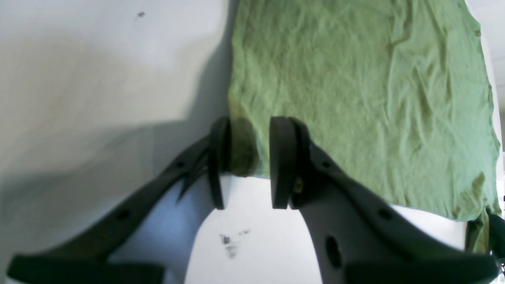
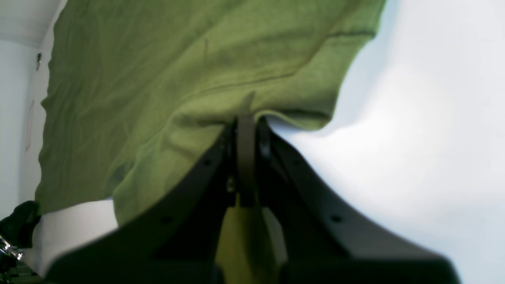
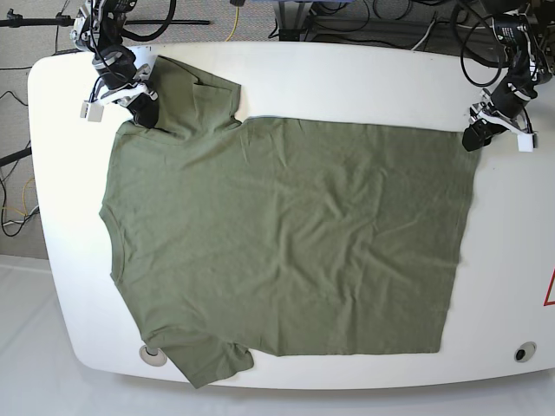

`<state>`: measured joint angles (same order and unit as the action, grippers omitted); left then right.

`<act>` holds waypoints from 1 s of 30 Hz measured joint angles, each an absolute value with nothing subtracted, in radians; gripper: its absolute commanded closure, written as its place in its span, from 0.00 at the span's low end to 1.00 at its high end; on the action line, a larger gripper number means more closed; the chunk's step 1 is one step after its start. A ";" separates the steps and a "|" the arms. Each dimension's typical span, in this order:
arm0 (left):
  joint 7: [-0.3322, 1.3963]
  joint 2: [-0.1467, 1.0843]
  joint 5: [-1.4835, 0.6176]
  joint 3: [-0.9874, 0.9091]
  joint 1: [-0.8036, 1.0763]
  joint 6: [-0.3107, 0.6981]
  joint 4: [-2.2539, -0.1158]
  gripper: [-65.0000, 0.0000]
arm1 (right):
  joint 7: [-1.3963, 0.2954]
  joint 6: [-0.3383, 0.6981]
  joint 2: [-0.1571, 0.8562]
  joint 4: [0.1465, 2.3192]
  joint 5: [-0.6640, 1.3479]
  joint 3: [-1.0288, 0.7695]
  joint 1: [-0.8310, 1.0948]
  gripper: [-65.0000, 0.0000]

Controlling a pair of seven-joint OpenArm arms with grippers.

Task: Fold the T-shirt properly
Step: 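Lower the left gripper onto the opposite shoulder corner and pinch it, then lift both grippers and pull the shoulder edge over the shirt body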

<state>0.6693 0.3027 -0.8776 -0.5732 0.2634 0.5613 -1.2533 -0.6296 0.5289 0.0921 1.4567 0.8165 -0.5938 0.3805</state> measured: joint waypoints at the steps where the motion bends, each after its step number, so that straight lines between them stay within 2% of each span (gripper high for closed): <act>1: 0.670 0.303 -0.881 -0.573 0.264 0.561 -1.252 0.77 | -0.630 0.529 0.092 1.457 0.817 -0.594 0.381 1.00; 6: 0.677 0.303 -0.889 -0.573 0.264 0.561 -1.251 0.77 | -0.630 0.529 0.092 1.457 0.817 -0.594 0.381 1.00; 12: 0.677 0.303 -0.883 -0.573 0.264 0.562 -1.249 1.00 | -0.629 0.529 0.093 1.457 0.817 -0.594 0.381 1.00; 30: 0.688 0.303 -0.889 -0.573 0.265 0.566 -1.240 1.00 | -0.631 0.529 0.094 1.458 0.820 -0.594 0.381 1.00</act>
<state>0.6876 0.3031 -0.8886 -0.5728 0.2653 0.5659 -1.2396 -0.6308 0.5285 0.0940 1.4578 0.8200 -0.5938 0.3809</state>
